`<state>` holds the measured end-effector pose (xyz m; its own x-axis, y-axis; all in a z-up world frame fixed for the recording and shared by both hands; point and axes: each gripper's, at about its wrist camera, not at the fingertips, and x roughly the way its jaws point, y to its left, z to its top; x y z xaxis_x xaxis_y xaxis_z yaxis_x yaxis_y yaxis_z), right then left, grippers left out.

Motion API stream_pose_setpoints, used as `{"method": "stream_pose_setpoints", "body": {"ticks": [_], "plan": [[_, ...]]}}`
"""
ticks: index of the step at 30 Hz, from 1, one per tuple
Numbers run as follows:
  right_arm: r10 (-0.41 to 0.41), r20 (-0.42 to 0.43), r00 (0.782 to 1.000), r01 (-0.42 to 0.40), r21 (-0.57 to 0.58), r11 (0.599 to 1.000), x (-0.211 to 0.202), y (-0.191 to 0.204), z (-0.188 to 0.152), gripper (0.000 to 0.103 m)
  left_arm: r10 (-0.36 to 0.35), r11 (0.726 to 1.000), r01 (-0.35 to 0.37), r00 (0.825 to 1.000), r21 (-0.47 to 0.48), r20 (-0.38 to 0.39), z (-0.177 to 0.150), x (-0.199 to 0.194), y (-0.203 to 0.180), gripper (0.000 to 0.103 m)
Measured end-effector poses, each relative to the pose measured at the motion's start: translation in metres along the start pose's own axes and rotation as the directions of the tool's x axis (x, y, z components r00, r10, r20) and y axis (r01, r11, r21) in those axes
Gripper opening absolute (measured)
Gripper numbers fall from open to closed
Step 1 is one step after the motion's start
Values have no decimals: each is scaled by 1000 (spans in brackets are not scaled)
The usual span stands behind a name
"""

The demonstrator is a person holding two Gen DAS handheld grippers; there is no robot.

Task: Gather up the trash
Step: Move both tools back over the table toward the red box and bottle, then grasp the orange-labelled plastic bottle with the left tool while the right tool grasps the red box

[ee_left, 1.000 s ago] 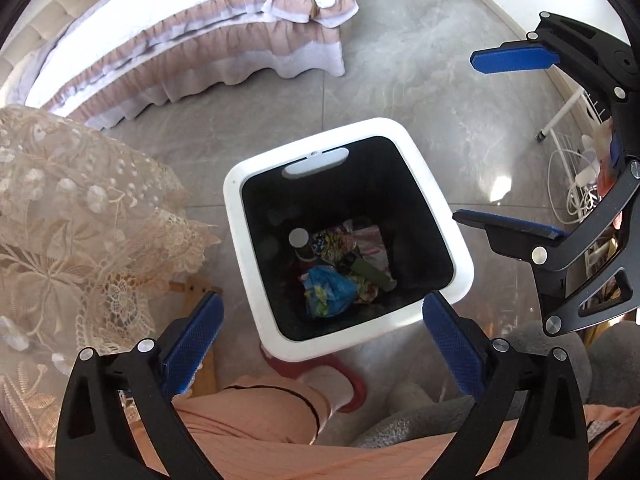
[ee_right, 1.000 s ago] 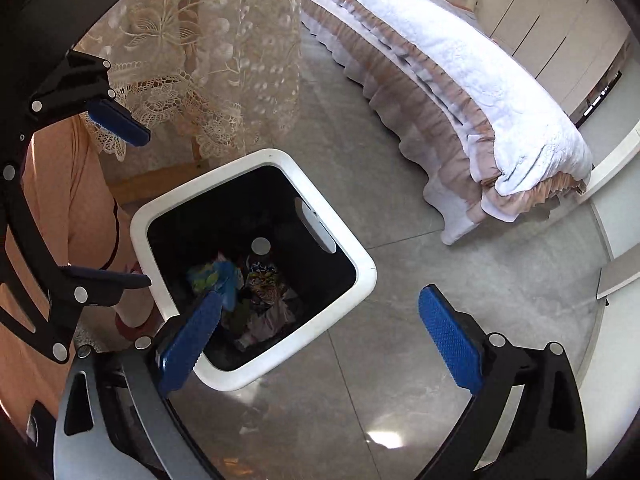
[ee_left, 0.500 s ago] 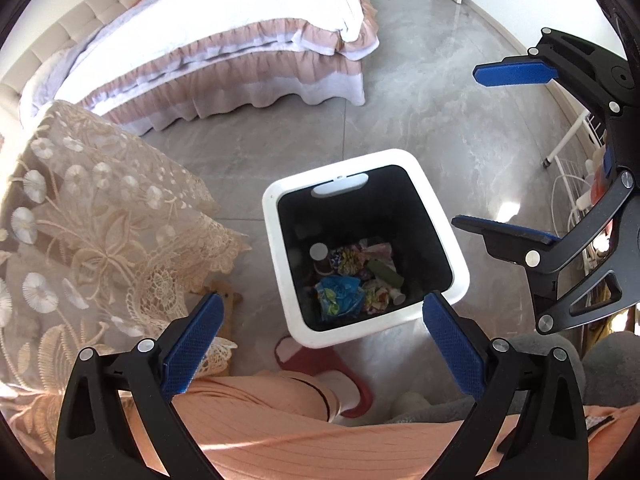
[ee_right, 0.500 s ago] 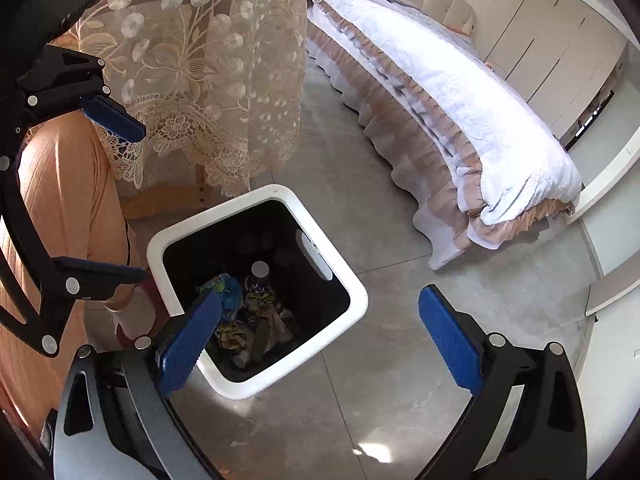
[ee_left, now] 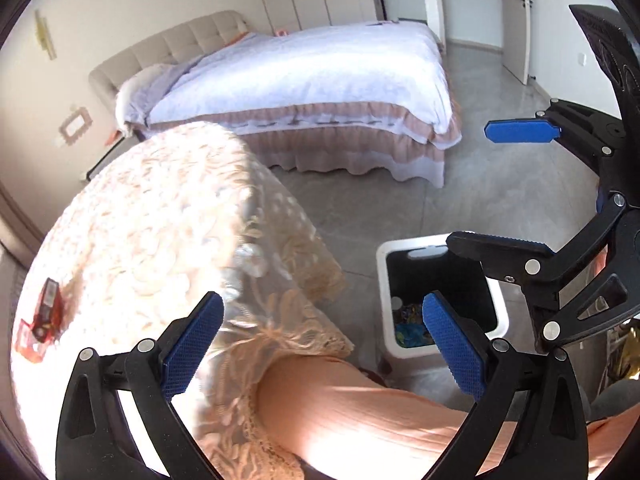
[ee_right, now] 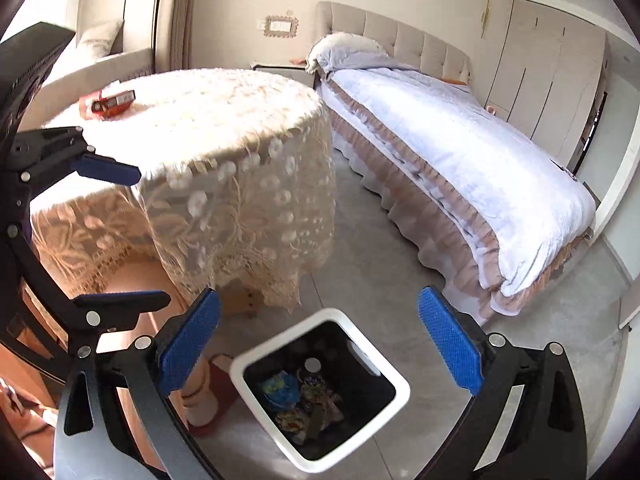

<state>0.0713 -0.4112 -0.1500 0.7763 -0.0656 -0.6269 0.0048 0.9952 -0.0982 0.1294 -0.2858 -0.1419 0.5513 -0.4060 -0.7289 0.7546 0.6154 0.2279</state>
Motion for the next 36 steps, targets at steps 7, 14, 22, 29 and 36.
{"method": "stream_pose_setpoints", "body": {"ticks": [7, 14, 22, 29, 36], "plan": [[81, 84, 993, -82, 13, 997, 16, 55, 65, 99, 178, 973, -169, 983, -155, 43, -17, -33, 90, 98], [175, 112, 978, -169, -58, 984, 41, 132, 126, 99, 300, 900, -287, 954, -328, -12, -49, -52, 183, 98], [212, 113, 971, -196, -136, 971, 72, 209, 174, 99, 376, 829, -360, 925, -428, -51, -79, -63, 267, 98], [221, 78, 972, -212, -111, 971, 114, 244, 203, 99, 365, 785, -375, 923, -493, -123, -94, -34, 346, 98], [266, -19, 964, -266, -6, 964, 153, 252, 221, 99, 316, 797, -342, 938, -498, -140, -93, -8, 377, 98]]}}
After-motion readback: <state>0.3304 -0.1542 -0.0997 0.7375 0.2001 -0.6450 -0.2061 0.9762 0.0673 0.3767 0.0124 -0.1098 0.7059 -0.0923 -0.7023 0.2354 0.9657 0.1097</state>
